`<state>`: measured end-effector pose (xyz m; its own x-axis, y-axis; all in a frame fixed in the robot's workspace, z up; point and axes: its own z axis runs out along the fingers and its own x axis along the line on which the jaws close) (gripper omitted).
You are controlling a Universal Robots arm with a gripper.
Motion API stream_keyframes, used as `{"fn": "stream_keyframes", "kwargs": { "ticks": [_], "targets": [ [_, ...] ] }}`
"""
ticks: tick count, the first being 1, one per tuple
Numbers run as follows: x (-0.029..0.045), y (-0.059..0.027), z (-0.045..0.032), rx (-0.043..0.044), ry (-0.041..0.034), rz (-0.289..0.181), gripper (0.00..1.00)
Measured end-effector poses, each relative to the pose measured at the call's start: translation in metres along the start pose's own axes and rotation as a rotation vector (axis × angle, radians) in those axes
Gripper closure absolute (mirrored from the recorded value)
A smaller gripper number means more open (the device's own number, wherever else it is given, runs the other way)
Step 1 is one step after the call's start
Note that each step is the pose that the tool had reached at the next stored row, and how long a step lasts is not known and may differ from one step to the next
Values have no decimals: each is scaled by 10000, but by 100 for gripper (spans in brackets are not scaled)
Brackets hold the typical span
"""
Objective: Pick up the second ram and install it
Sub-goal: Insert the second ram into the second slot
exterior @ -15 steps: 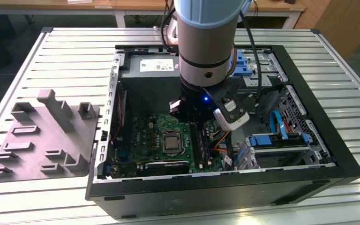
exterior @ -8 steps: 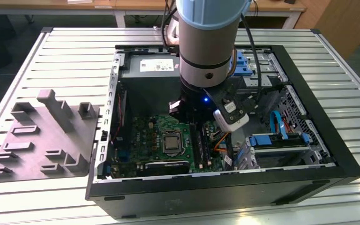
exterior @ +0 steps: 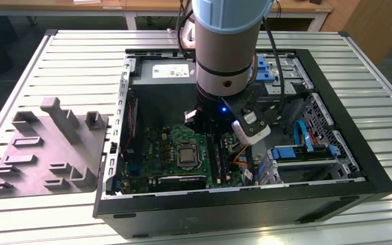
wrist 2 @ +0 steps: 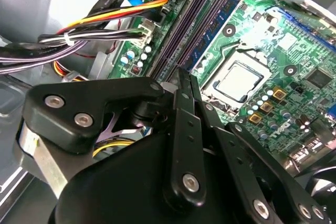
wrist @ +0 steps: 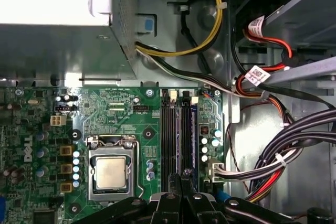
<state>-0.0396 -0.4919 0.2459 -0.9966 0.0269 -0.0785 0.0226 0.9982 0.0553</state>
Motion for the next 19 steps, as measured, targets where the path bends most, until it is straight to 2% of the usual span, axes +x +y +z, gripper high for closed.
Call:
{"fn": "stream_keyframes", "kwargs": {
  "ticks": [2, 3, 19],
  "targets": [
    [1, -1, 17, 0, 0, -1, 88],
    [-1, -3, 47, -176, 4, 14, 88],
    [4, -14, 115, -175, 2, 13, 88]
  ]
}}
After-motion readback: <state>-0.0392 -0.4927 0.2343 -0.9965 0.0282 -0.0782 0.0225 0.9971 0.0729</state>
